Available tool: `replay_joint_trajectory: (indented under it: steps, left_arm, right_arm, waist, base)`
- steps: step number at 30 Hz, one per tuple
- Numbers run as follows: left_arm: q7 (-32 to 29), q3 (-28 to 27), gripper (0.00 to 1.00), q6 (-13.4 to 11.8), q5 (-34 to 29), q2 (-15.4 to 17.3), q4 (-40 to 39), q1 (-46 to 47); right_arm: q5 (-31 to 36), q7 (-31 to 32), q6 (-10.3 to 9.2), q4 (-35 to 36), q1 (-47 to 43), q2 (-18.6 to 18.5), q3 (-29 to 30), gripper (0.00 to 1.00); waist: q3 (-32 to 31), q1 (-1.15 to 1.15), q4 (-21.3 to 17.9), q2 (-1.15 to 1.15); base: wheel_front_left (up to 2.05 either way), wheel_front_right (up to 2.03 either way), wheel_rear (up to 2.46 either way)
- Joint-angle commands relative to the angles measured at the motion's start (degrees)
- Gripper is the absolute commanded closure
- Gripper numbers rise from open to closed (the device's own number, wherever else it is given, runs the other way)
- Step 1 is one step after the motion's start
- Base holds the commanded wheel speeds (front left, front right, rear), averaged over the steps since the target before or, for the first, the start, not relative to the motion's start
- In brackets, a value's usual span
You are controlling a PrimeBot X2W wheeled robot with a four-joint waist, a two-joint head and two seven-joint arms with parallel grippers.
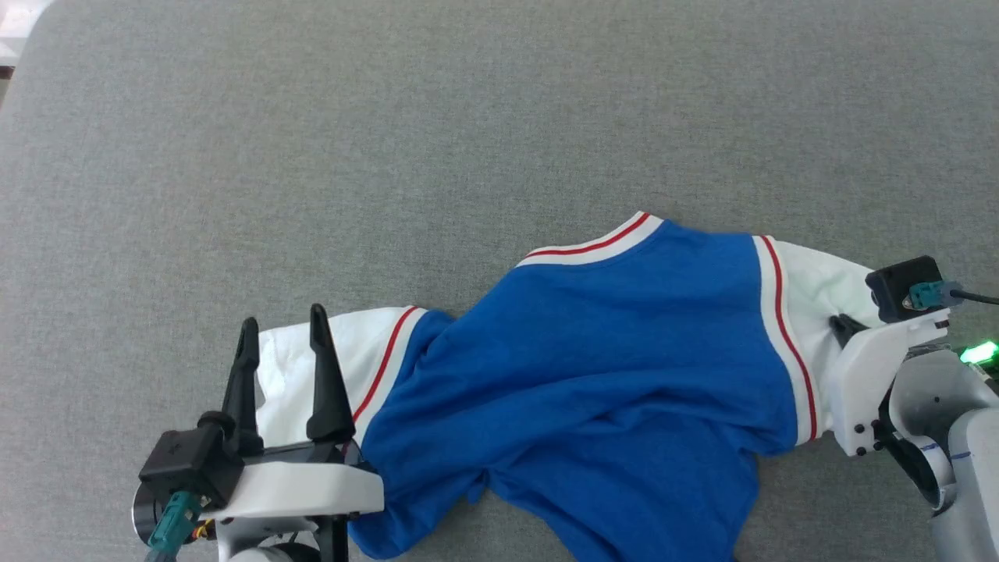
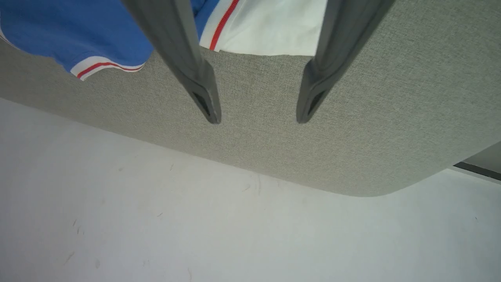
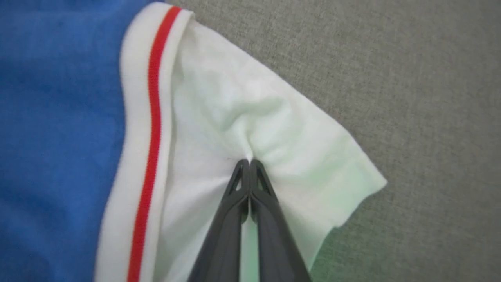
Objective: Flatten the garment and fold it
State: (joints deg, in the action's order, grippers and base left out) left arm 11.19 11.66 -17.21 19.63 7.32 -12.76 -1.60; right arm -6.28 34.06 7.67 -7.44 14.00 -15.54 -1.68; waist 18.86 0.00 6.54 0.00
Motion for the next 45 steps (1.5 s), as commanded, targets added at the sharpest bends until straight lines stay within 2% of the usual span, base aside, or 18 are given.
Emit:
replay_joint_trajectory:
  steps: [1,3,6,11,13,14,15,16,20,23,27,29,32,35,37,41,45]
  left_arm:
    - [0.27,0.04,0.0,-0.07,-0.36,0.07,-0.14,1.18]
    - [0.12,0.05,0.0,-0.25,-0.54,0.22,-0.57,1.25]
    - [-0.1,0.47,0.0,-0.38,-0.76,0.19,-1.57,1.75]
    - [-0.47,1.0,0.0,-0.21,-0.73,0.24,-1.93,2.05]
    - [-0.66,1.12,0.0,-0.11,-0.43,0.21,-1.74,1.95]
    - [-0.69,1.1,0.0,-0.1,-0.31,0.22,-1.57,1.89]
    - [-0.75,1.11,0.0,-0.08,-0.21,0.25,-1.33,1.81]
    - [-0.88,1.18,0.0,-0.03,-0.18,0.35,-1.07,1.73]
    - [-1.44,1.9,0.0,0.27,-0.68,0.95,-0.65,1.81]
    - [-1.76,2.11,0.0,0.13,-1.56,1.82,-0.88,1.5]
    - [-2.37,2.43,0.0,-0.14,-2.59,2.89,-1.19,0.65]
    - [-2.71,2.64,0.0,-0.31,-3.3,3.53,-1.22,0.21]
    - [-3.25,3.19,0.0,-0.32,-5.08,5.01,-1.09,0.07]
    - [-4.97,3.9,0.0,-0.01,-7.19,6.94,-0.2,1.22]
    - [-7.57,4.55,0.0,0.66,-8.41,8.4,0.97,2.92]
    - [-18.55,6.56,0.0,3.72,-9.45,12.07,5.63,7.14]
    - [-27.72,7.41,0.0,6.72,-7.97,13.63,9.36,12.08]
  right_arm:
    - [1.32,-0.25,-0.19,-2.08,-0.25,-0.66,0.5,1.0]
    - [2.38,-1.41,-0.19,-2.2,0.66,-1.85,1.74,1.0]
    - [5.74,-3.25,-0.19,-2.98,2.11,-6.18,6.02,1.0]
    - [8.0,-6.42,-0.19,-4.26,3.31,-9.68,9.72,1.0]
    - [8.09,-8.17,-0.19,-5.56,3.92,-9.81,10.89,1.0]
    - [8.0,-8.98,-0.19,-6.44,4.26,-9.59,11.35,0.76]
    - [7.97,-9.73,-0.19,-7.18,4.55,-9.05,11.65,0.14]
    - [7.71,-10.39,-0.19,-7.69,4.73,-8.27,11.76,0.0]
    - [4.4,-14.91,-0.19,-5.36,4.65,-4.19,13.51,0.0]
    - [2.33,-19.69,-0.19,3.37,1.41,0.92,15.63,0.0]
    - [1.59,-25.62,-0.19,16.21,-7.17,8.85,18.24,0.0]
    - [1.4,-27.69,-0.19,20.62,-11.53,11.47,19.3,0.0]
    - [-0.25,-29.28,-0.19,24.04,-16.29,12.56,18.89,0.0]
    - [-3.97,-30.37,-0.19,23.88,-18.14,12.63,17.83,0.0]
    - [-4.16,-30.95,-0.19,24.16,-18.36,12.64,17.37,0.0]
    - [-3.94,-30.26,-0.19,24.68,-18.28,12.65,16.18,0.0]
    - [-4.11,-29.01,-0.19,25.11,-18.45,12.65,15.83,0.0]
  waist:
    - [-0.28,0.0,-0.33,0.0]
    - [-0.48,0.0,-0.59,0.0]
    - [-0.57,0.0,-0.69,0.0]
    - [-0.25,0.0,-0.63,0.0]
    - [-0.26,0.0,-0.83,0.0]
    - [-0.34,0.0,-0.98,0.0]
    - [-0.52,0.0,-1.16,0.0]
    - [-0.73,0.0,-1.33,0.0]
    - [-1.88,0.0,-1.74,0.0]
    - [-2.8,0.0,-2.15,0.0]
    - [-3.26,0.0,-2.95,0.0]
    - [-3.19,0.0,-3.69,0.0]
    - [-2.94,0.0,-5.18,0.0]
    - [-2.68,0.0,-6.57,0.0]
    - [-2.51,0.0,-7.07,0.0]
    - [-2.09,0.0,-7.59,0.0]
    - [-1.1,0.0,-7.81,0.0]
  base:
    - [0.0,0.0,0.0]
    - [0.0,0.0,0.0]
    - [0.0,0.0,0.0]
    - [0.0,0.0,0.0]
    - [0.0,0.0,0.0]
    - [0.0,0.0,0.0]
    - [0.0,0.0,0.0]
    - [0.0,0.0,0.0]
    - [0.0,0.0,0.0]
    - [0.0,0.0,0.0]
    - [0.0,0.0,0.0]
    - [0.0,0.0,0.0]
    - [0.0,0.0,0.0]
    - [0.0,0.0,0.0]
    - [0.0,0.0,0.0]
    - [0.0,0.0,0.0]
    - [0.0,0.0,0.0]
